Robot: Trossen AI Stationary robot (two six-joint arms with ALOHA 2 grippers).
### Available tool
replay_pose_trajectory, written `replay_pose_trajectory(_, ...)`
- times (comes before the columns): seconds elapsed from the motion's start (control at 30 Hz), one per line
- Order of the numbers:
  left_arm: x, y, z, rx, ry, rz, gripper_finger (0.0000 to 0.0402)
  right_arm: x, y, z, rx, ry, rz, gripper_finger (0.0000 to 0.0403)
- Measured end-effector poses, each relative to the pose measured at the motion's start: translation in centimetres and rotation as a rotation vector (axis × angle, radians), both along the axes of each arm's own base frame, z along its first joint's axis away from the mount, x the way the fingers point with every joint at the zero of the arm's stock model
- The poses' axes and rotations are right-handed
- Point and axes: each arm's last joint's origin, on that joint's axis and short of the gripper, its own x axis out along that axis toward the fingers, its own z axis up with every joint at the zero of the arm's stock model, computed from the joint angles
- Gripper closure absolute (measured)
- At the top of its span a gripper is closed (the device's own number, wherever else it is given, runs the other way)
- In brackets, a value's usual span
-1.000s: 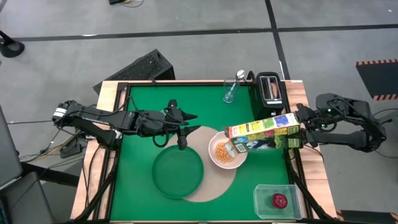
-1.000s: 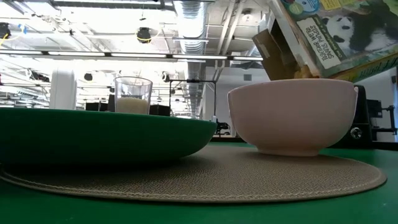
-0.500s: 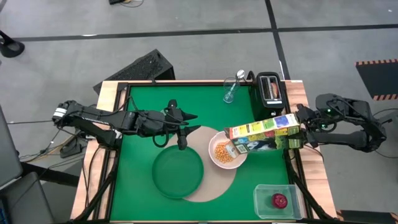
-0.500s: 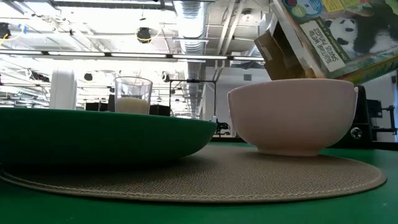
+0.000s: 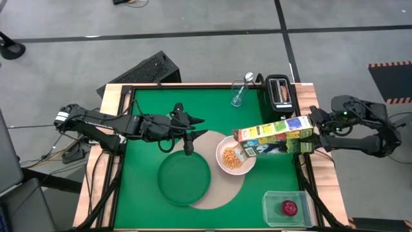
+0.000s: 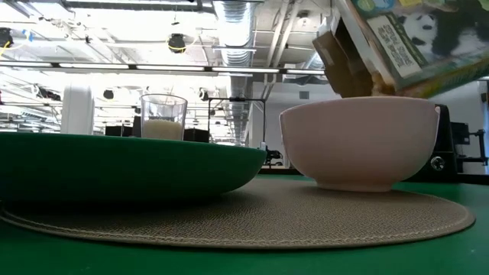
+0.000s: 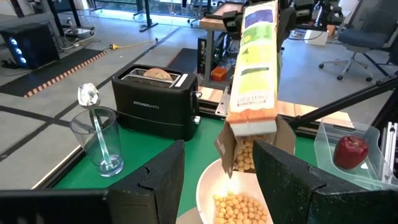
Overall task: Arrange a breakfast setting
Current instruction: Pour the cereal from the green cereal box into the white bowl
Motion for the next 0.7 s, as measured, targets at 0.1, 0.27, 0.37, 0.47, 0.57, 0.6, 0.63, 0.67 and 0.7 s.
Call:
replay_pose_trajectory(0.1,0.0,0.0,0.0,0.0,0.0,0.0,0.0226,0.0,0.0,0.2,0.003,0.005,-0.002,0.0127)
replay_pose_trajectory(0.27,0.0,0.0,0.0,-0.001,0.0,0.0,0.0226,1.0,-0.3,0.1,0.01,0.066,0.005,0.0127)
replay_pose_trajectory(0.37,0.0,0.0,0.0,-0.001,0.0,0.001,0.0226,1.8,-0.5,0.2,0.003,0.086,0.016,0.0127)
replay_pose_trajectory(0.47,0.0,0.0,0.0,-0.001,0.0,0.0,0.0226,2.3,-0.6,0.2,-0.001,0.103,0.025,0.0127)
replay_pose_trajectory(0.57,0.0,0.0,0.0,-0.001,0.0,0.0,0.0226,2.6,-0.6,0.2,-0.003,0.113,0.032,0.0127)
replay_pose_trajectory(0.6,0.0,0.0,0.0,-0.001,0.0,0.0,0.0226,2.6,-0.7,0.2,-0.002,0.115,0.032,0.0127)
replay_pose_trajectory(0.63,0.0,0.0,0.0,-0.001,0.0,0.0,0.0226,2.6,-0.7,0.2,-0.002,0.116,0.032,0.0127)
replay_pose_trajectory(0.67,0.0,0.0,0.0,-0.001,0.0,0.0,0.0226,2.6,-0.7,0.2,-0.001,0.117,0.032,0.0127)
replay_pose_trajectory(0.7,0.0,0.0,0.0,-0.001,0.0,0.0,0.0226,2.6,-0.7,0.2,-0.001,0.119,0.032,0.0127)
